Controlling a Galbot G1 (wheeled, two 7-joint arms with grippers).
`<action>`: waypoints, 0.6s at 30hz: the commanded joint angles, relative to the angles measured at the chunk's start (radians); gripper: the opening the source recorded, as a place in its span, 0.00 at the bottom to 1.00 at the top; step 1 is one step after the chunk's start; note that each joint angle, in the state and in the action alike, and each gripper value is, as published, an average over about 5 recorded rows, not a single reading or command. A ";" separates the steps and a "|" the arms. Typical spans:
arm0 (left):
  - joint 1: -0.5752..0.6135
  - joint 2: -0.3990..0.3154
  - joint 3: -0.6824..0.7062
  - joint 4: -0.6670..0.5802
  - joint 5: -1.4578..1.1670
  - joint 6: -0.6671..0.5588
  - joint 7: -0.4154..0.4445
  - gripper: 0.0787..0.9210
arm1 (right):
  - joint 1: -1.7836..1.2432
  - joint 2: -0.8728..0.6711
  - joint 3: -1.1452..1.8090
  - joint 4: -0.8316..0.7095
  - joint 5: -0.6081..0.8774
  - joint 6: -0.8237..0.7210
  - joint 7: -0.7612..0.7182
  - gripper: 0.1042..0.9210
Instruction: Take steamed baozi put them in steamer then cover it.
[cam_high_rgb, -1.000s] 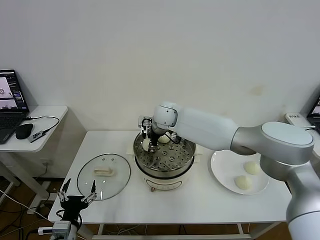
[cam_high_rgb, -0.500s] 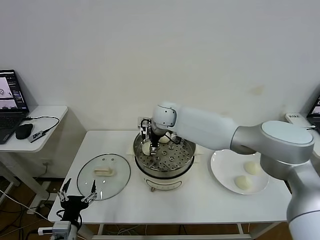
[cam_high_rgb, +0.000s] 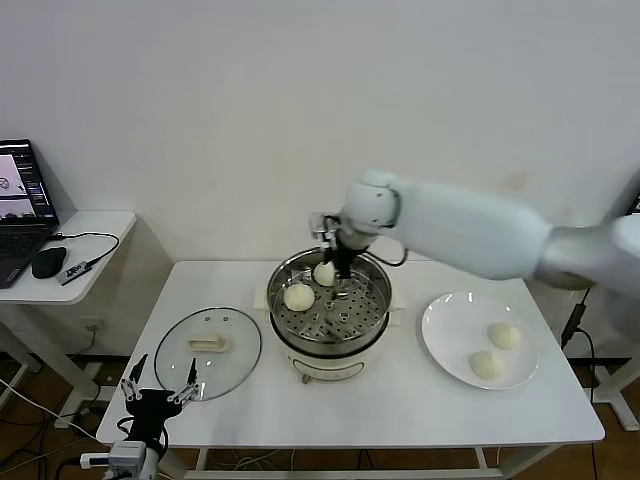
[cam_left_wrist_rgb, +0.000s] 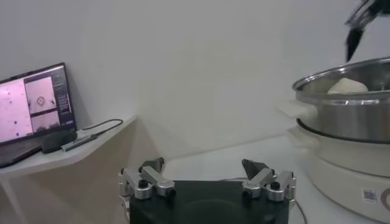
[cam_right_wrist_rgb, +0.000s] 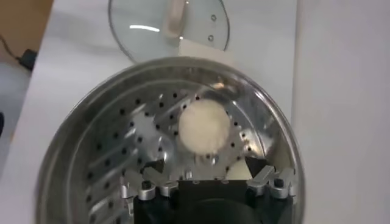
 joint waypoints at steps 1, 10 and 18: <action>0.000 0.000 0.016 0.003 0.005 0.000 0.000 0.88 | 0.040 -0.422 -0.008 0.229 -0.099 0.139 -0.099 0.88; 0.003 0.006 0.027 0.008 0.008 -0.003 0.000 0.88 | -0.237 -0.623 0.164 0.226 -0.317 0.230 -0.116 0.88; 0.006 0.002 0.028 0.008 0.017 -0.003 0.000 0.88 | -0.611 -0.668 0.448 0.159 -0.468 0.265 -0.113 0.88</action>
